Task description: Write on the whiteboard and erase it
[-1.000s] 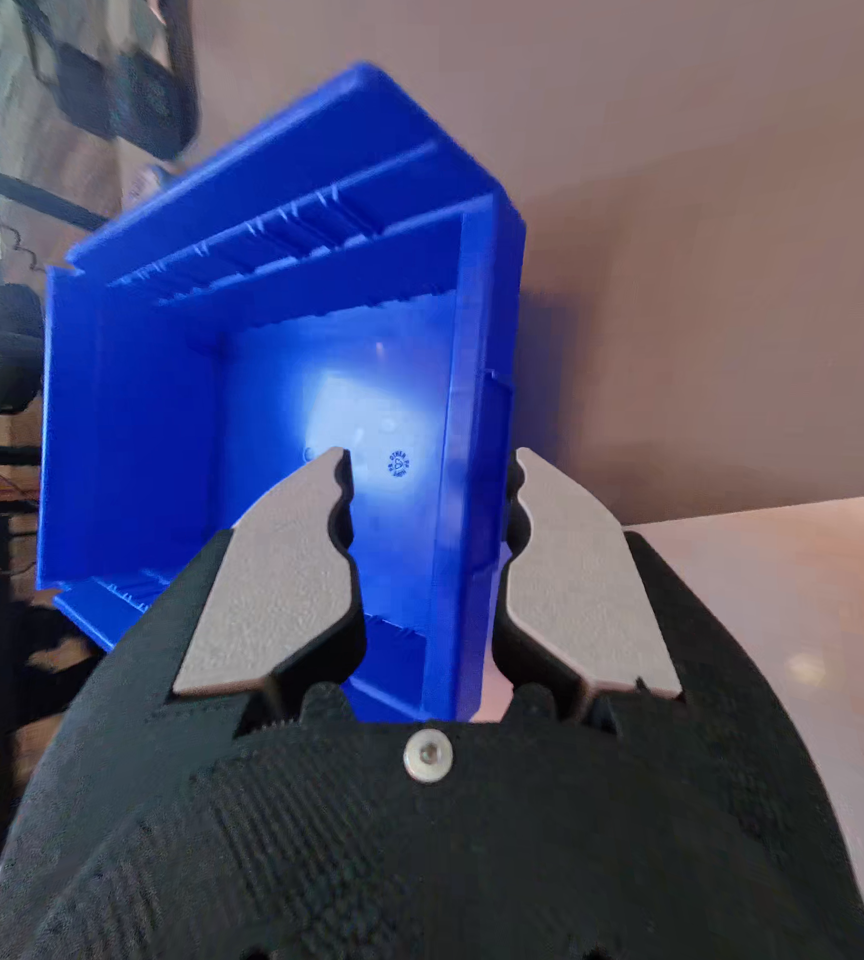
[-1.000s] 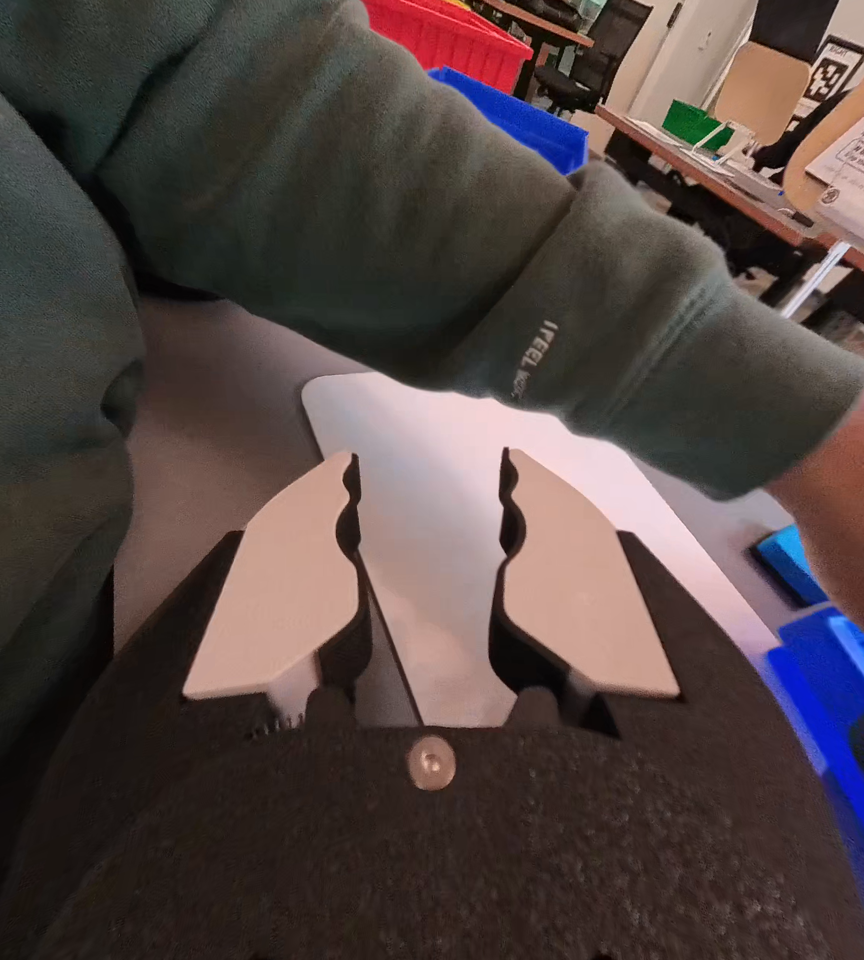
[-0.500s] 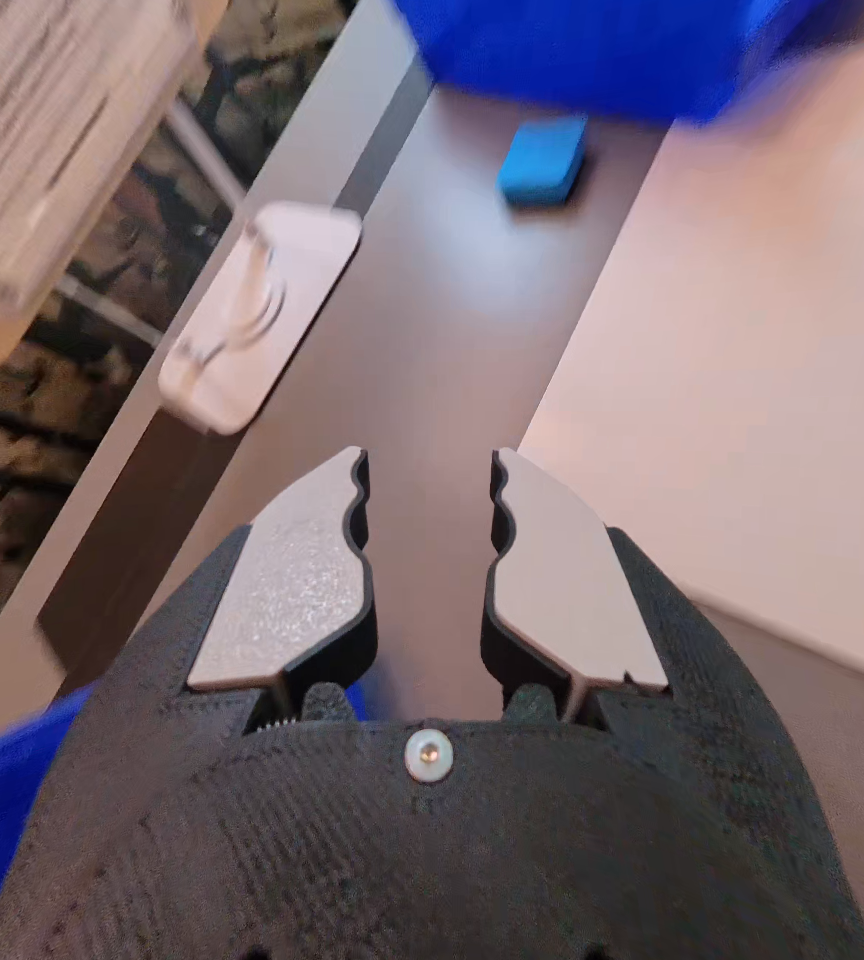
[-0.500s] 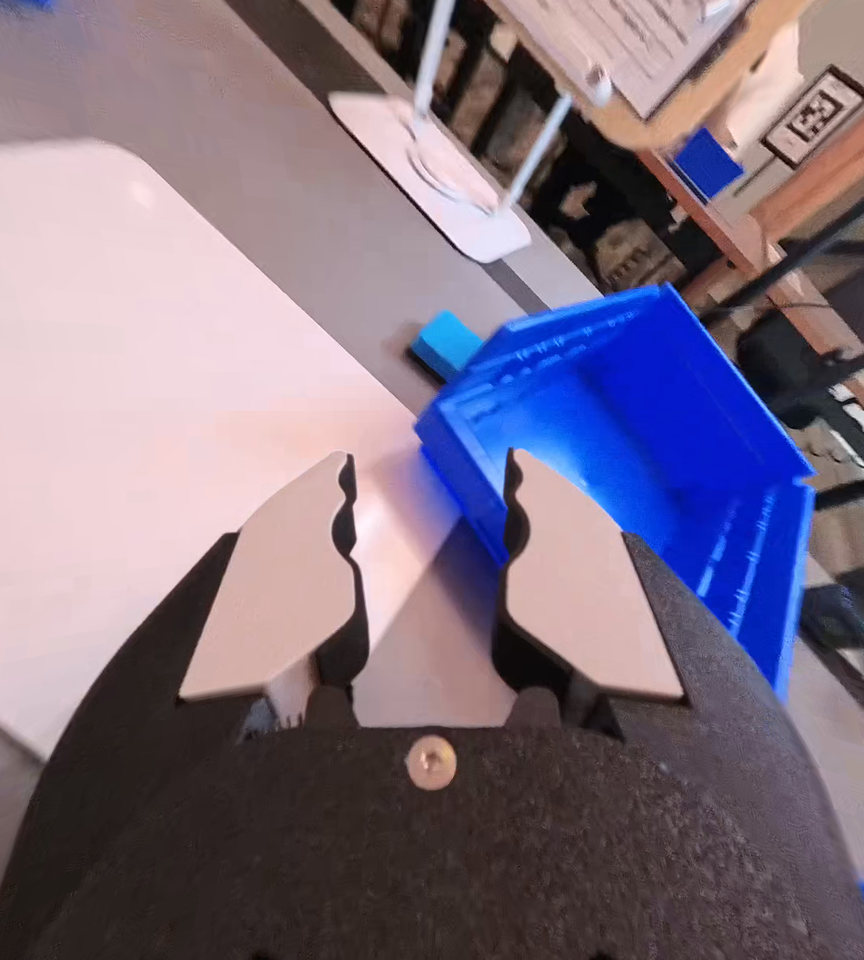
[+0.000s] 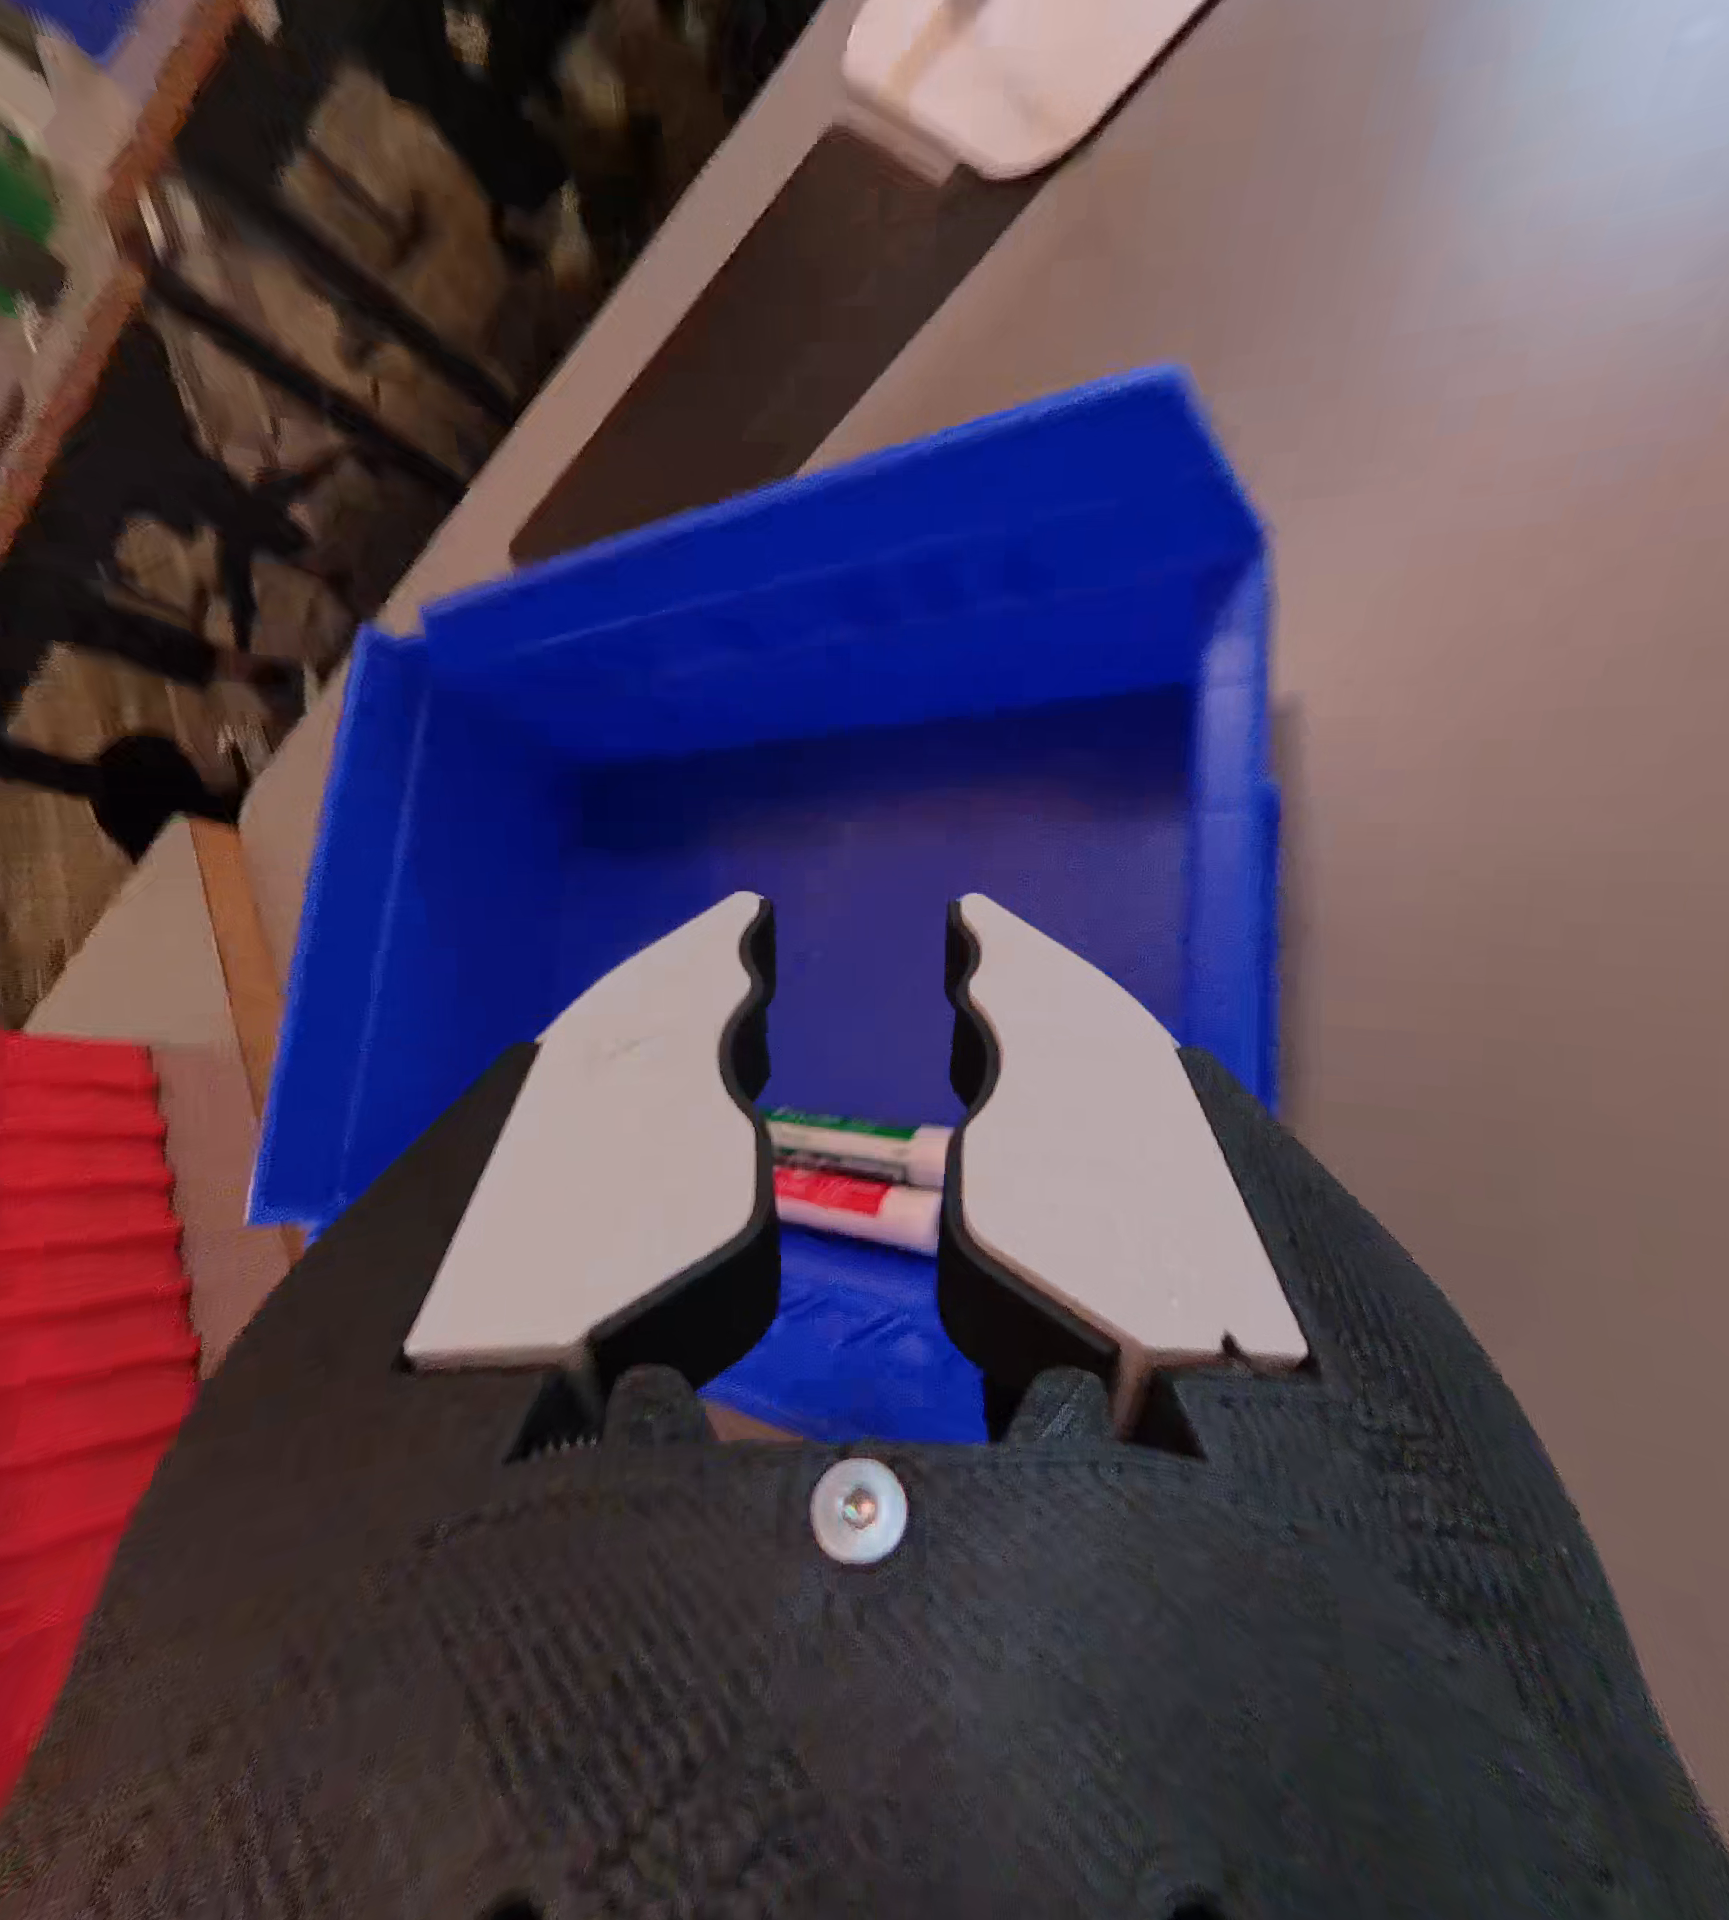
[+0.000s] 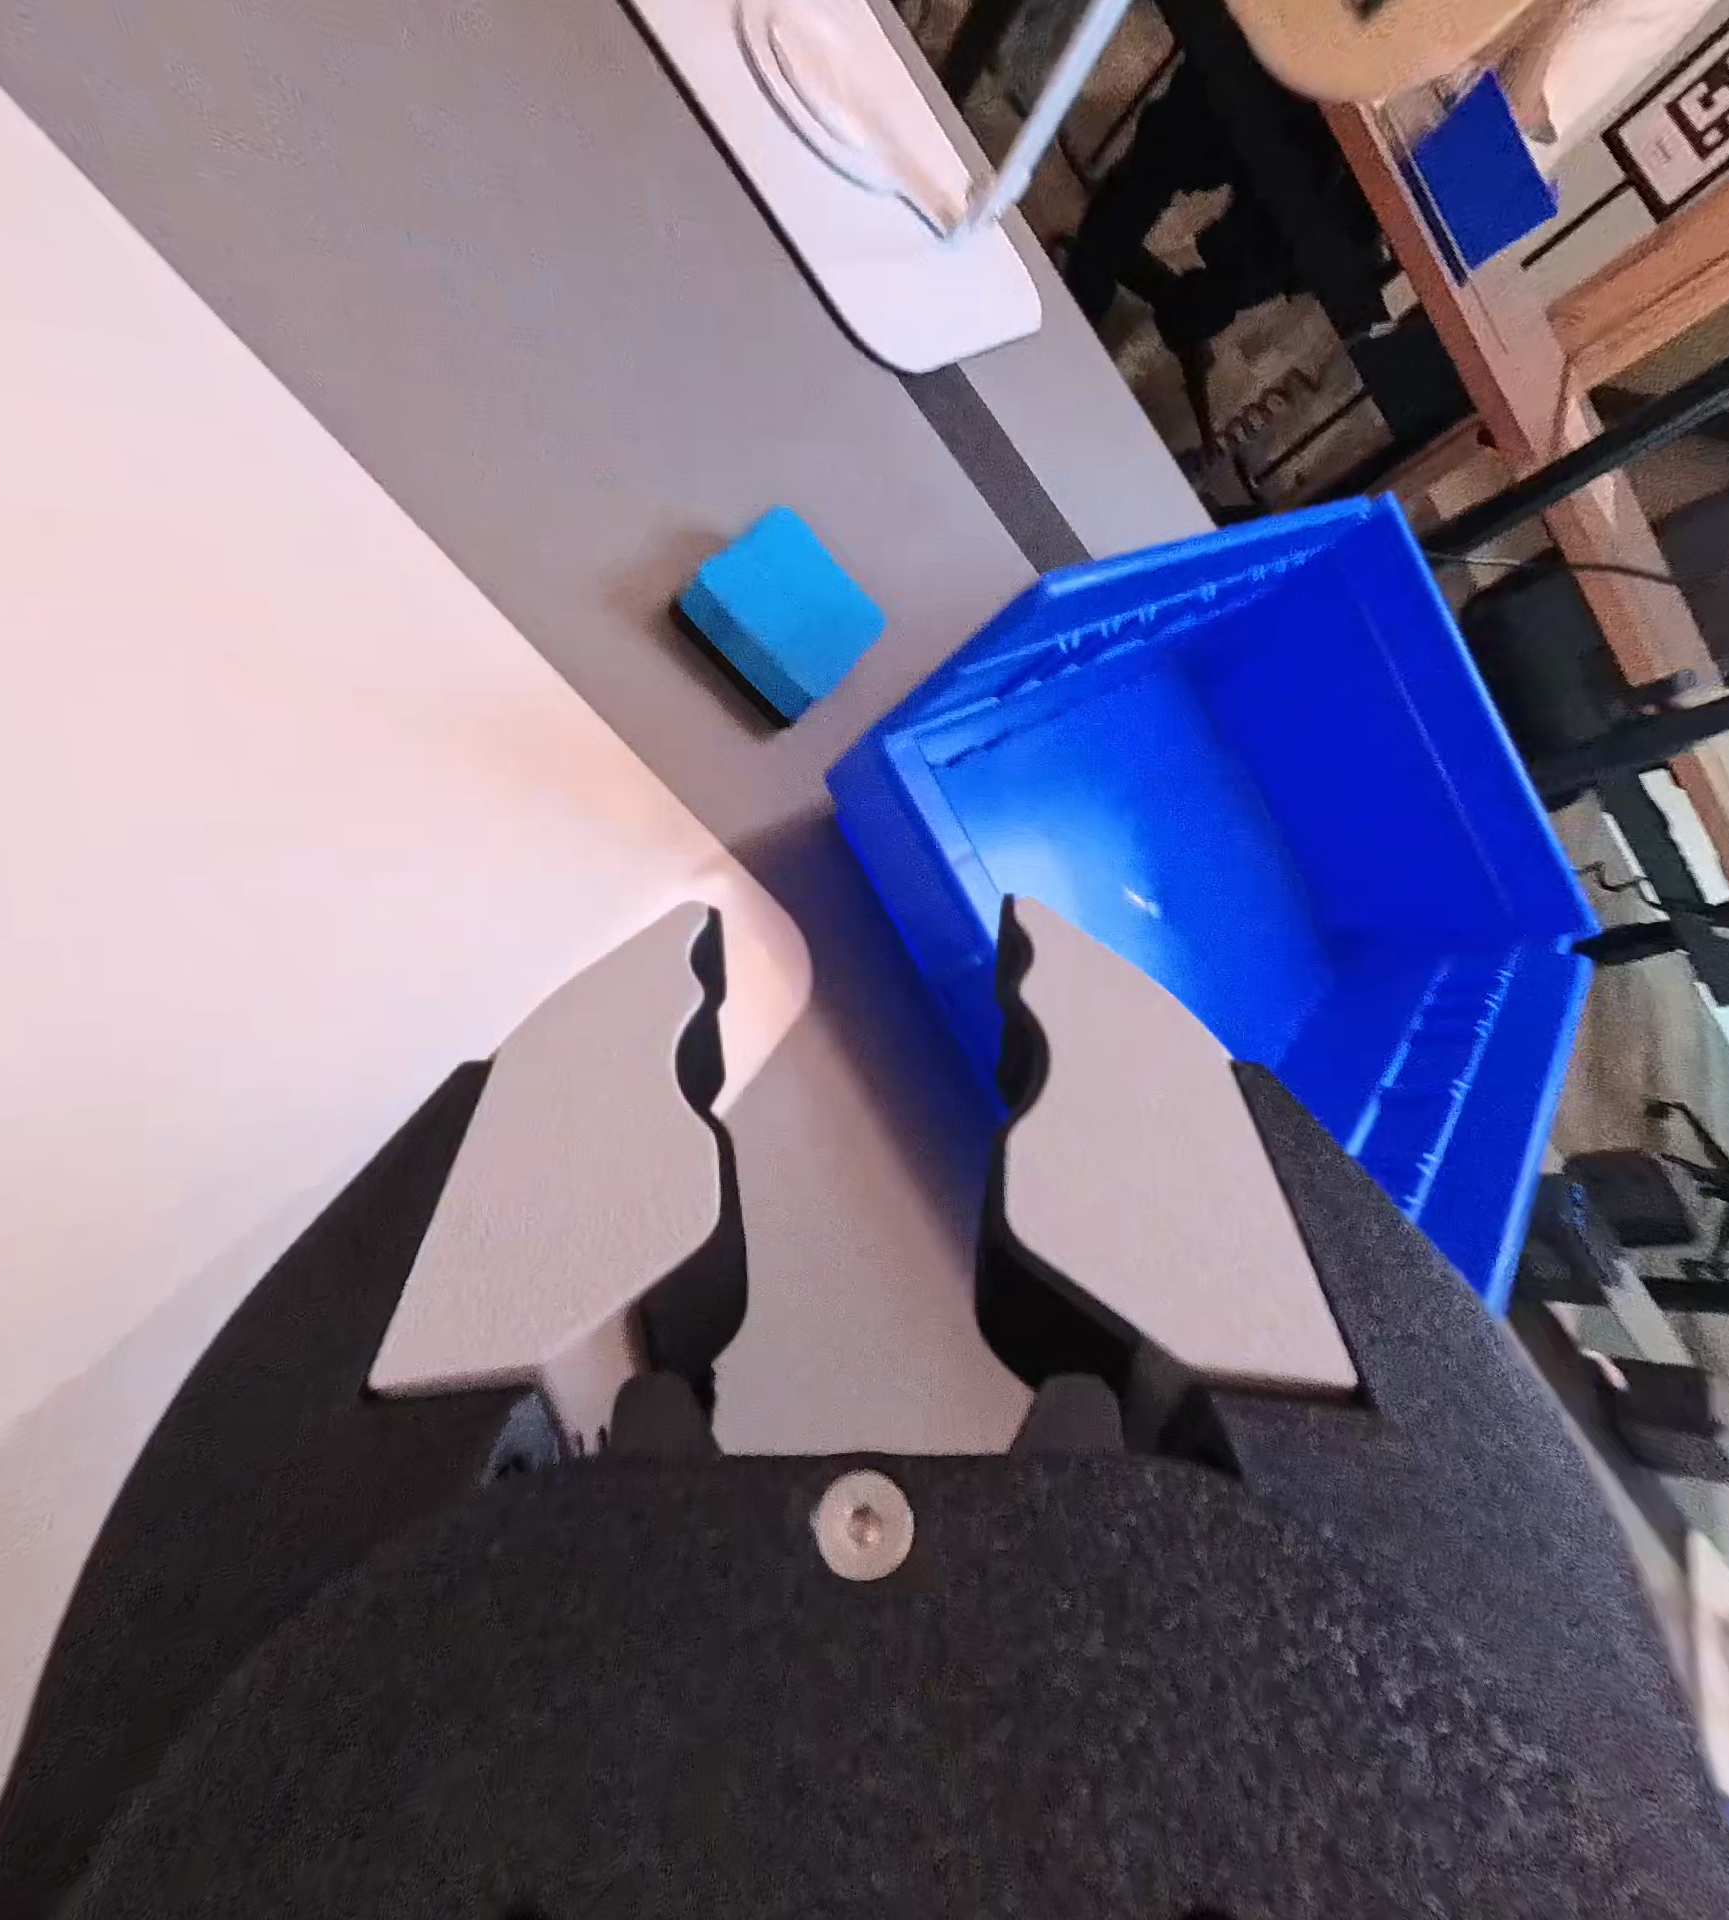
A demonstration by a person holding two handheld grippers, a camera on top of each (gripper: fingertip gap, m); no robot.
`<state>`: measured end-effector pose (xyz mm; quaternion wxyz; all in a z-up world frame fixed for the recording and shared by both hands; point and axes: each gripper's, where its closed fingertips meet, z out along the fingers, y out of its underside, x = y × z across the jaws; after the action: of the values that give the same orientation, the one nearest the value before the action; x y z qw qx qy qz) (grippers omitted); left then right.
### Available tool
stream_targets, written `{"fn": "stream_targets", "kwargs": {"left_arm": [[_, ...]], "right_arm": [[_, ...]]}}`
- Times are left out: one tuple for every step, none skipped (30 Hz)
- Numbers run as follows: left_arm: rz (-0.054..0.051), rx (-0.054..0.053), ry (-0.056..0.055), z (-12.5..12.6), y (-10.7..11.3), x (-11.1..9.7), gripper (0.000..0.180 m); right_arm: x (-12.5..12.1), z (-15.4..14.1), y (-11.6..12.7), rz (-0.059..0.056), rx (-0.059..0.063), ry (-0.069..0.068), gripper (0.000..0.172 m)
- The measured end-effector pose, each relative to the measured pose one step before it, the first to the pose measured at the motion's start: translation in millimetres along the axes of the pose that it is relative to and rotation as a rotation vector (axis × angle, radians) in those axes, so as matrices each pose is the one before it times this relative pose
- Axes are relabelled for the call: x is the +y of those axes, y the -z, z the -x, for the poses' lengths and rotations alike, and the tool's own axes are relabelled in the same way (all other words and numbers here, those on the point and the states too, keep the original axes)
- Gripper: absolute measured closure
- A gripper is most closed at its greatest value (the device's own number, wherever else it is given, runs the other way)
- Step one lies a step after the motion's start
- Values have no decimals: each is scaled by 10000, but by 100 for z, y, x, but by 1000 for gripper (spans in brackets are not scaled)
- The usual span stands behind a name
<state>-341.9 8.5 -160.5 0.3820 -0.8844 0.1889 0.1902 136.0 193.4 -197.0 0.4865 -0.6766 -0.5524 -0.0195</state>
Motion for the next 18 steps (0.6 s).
{"fn": "stream_targets", "kwargs": {"left_arm": [[758,215,252,1136,-565,975,148],[780,542,150,633,-777,978,148],[716,511,-144,606,-882,868,148],[661,112,-343,1038,-903,811,152],[838,286,-563,604,-926,1063,156],[865,538,-692,37,-961,1144,158],[897,348,-477,224,-951,1066,157],[813,470,-652,-165,-882,867,154],[681,333,-705,-156,-782,680,150],[605,89,-501,177,-637,386,146],[526,104,-497,83,-601,225,142],[563,78,-346,98,-600,296,138],[510,72,-224,131,-571,172,135],[262,161,-193,-70,-488,-111,131],[188,128,-158,-56,-320,-113,134],[6,-29,-141,160,-193,-340,131],[-197,-156,-117,353,-144,-602,131],[-359,-301,15,609,-106,-816,133]], "right_arm": [[-746,876,467,-380,-353,-353,120],[-590,870,421,-306,-371,-358,118],[-367,811,350,-200,-349,-312,116],[-228,673,322,-155,-266,-220,114],[-149,525,299,-161,-177,-121,114],[-31,379,263,-107,-127,-49,114],[99,307,178,-34,-107,-4,114],[164,228,83,-9,-90,31,114],[169,116,5,-17,-46,39,114],[170,128,-66,-1,-62,23,114],[189,143,-107,14,-66,-12,114],[187,151,-134,26,-78,-25,114],[183,218,-139,28,-102,9,113],[223,208,-145,42,-73,30,113],[261,212,-136,66,-64,44,113],[311,236,-139,88,-82,59,113],[312,211,-142,91,-90,59,113],[314,180,-153,98,-73,18,113]]}}
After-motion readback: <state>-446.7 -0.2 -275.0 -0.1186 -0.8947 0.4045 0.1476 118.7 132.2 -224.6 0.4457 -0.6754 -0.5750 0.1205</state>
